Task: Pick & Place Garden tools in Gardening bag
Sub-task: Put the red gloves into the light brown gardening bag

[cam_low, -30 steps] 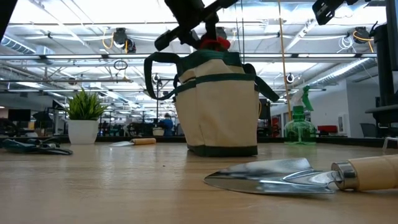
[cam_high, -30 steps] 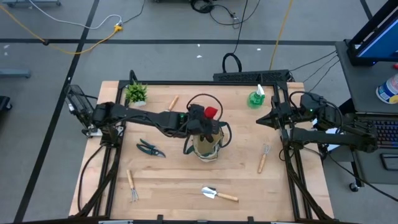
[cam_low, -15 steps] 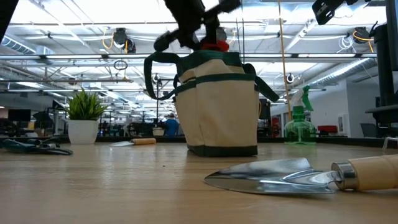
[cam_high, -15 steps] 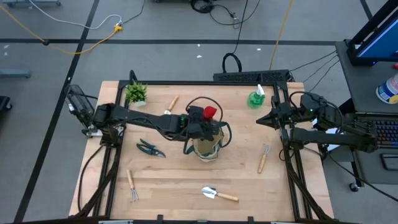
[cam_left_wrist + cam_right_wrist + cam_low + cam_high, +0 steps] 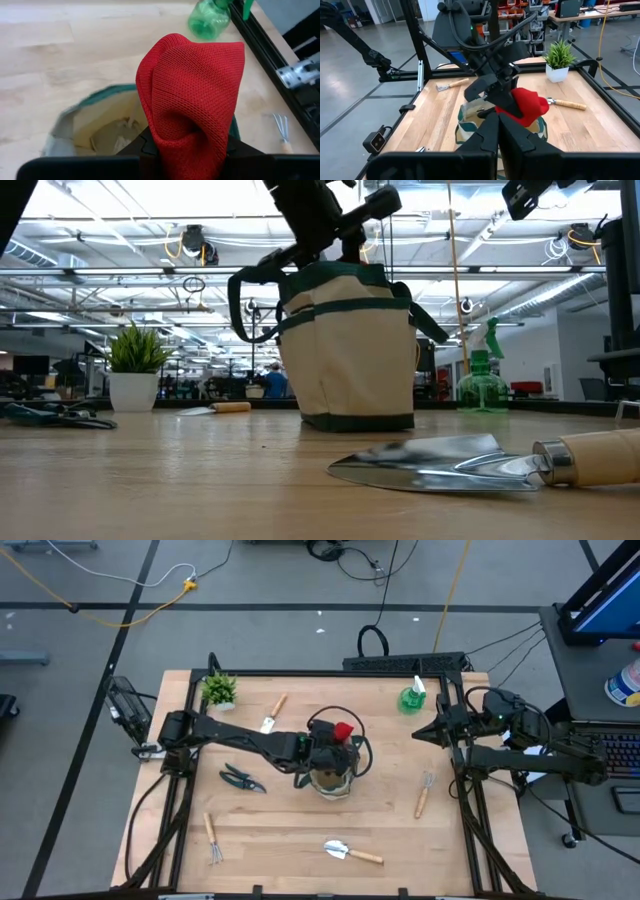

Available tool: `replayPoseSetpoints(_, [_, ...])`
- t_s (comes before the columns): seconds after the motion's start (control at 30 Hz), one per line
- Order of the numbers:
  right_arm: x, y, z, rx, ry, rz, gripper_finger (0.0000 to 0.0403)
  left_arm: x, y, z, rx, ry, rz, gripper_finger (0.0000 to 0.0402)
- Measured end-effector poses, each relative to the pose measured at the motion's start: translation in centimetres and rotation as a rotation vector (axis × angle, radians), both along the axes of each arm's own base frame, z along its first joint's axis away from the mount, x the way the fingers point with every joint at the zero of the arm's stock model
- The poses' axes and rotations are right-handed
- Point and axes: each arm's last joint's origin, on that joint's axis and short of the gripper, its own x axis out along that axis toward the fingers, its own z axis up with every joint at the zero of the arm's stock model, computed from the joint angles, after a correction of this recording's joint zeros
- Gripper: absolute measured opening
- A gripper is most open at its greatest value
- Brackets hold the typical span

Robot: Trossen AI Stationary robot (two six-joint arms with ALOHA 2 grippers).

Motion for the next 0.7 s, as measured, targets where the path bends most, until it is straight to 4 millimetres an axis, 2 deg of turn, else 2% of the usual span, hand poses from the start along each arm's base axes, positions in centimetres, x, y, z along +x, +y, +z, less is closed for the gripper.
replayPoseSetpoints(0.4, [0.00,-0.01,0.00,0.000,0.000,-0.001,0.0001,0.11,-0.50,0.05,-0.033,-0.017,-0.026,0.0077])
replayPoseSetpoints(0.6, [0.00,0.00,0.00,0.000,0.000,-0.001,0.0001,0.13,-0.44,0.03,-0.051,-0.018,-0.030,0.0129])
replayPoseSetpoints(0.7, [0.00,0.00,0.00,0.000,0.000,-0.001,0.0001,0.13,-0.49,0.03,-0.045,-0.013,-0.038,0.0142])
